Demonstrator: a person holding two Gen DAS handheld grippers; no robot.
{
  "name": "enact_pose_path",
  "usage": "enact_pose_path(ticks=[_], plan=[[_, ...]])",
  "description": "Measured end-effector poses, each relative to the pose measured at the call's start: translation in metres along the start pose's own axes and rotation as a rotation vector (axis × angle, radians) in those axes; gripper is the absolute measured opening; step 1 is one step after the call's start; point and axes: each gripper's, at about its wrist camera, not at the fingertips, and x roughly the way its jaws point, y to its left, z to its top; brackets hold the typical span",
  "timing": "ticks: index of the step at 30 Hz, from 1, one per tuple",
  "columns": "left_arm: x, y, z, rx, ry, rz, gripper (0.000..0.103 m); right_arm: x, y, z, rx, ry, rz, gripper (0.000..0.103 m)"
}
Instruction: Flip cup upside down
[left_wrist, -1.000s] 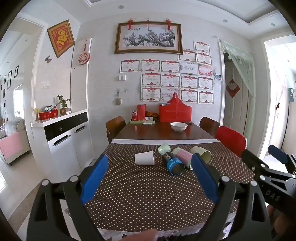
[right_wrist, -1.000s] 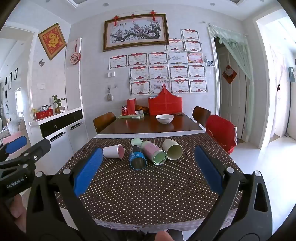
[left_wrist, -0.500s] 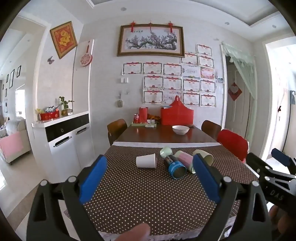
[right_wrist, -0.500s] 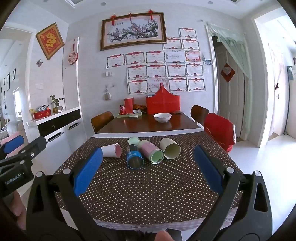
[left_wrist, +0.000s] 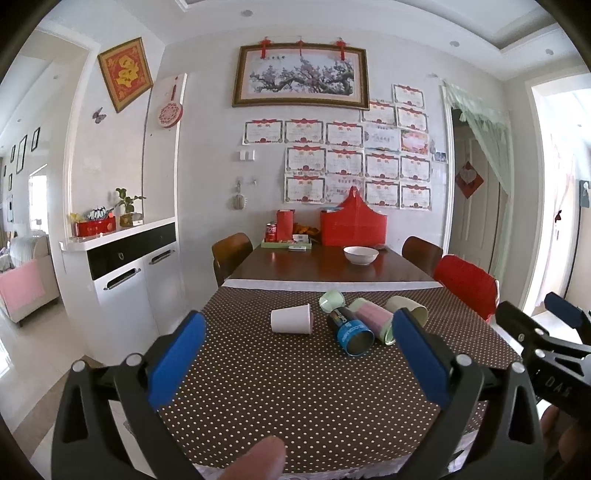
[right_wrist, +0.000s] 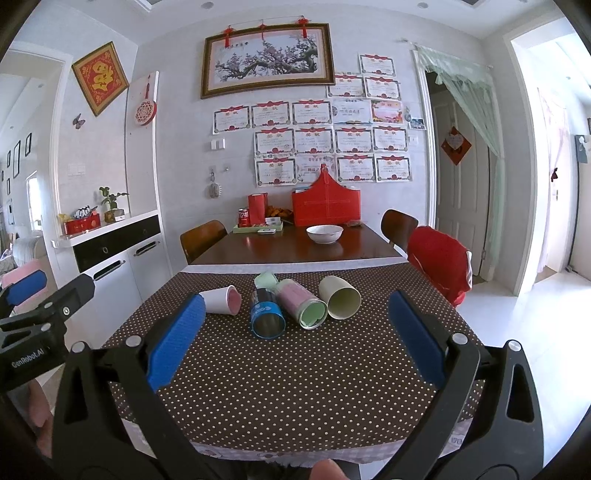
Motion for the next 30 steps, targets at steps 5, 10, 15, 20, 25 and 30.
enact_pose_path(ticks=[5, 10, 15, 20, 25, 30], plan=[[0.006, -0.004, 0.002, 0.008, 0.01, -0.012, 0.099, 0.007, -0.003, 0.002, 0.0, 0.001, -0.006, 0.097], [0.012, -0.012, 0.006, 0.026, 0.021, -0.02, 0.099, 0.017, -0.008, 0.009, -0.004, 0.001, -0.016, 0.097], [0.028, -0.023, 0.0, 0.04, 0.049, -0.024, 0.099, 0.031, -0.015, 0.008, -0.009, 0.012, -0.022, 0.097], [0.054, -0.037, -0.002, 0.061, 0.085, -0.033, 0.099, 0.053, -0.027, 0.0, -0.015, 0.043, -0.031, 0.097], [0.103, -0.051, -0.014, 0.063, 0.191, -0.049, 0.099, 0.09, -0.049, -0.011, 0.009, 0.115, -0.056, 0.097], [0.149, -0.07, -0.01, 0.083, 0.261, -0.068, 0.099, 0.124, -0.081, -0.018, 0.055, 0.173, -0.093, 0.097]])
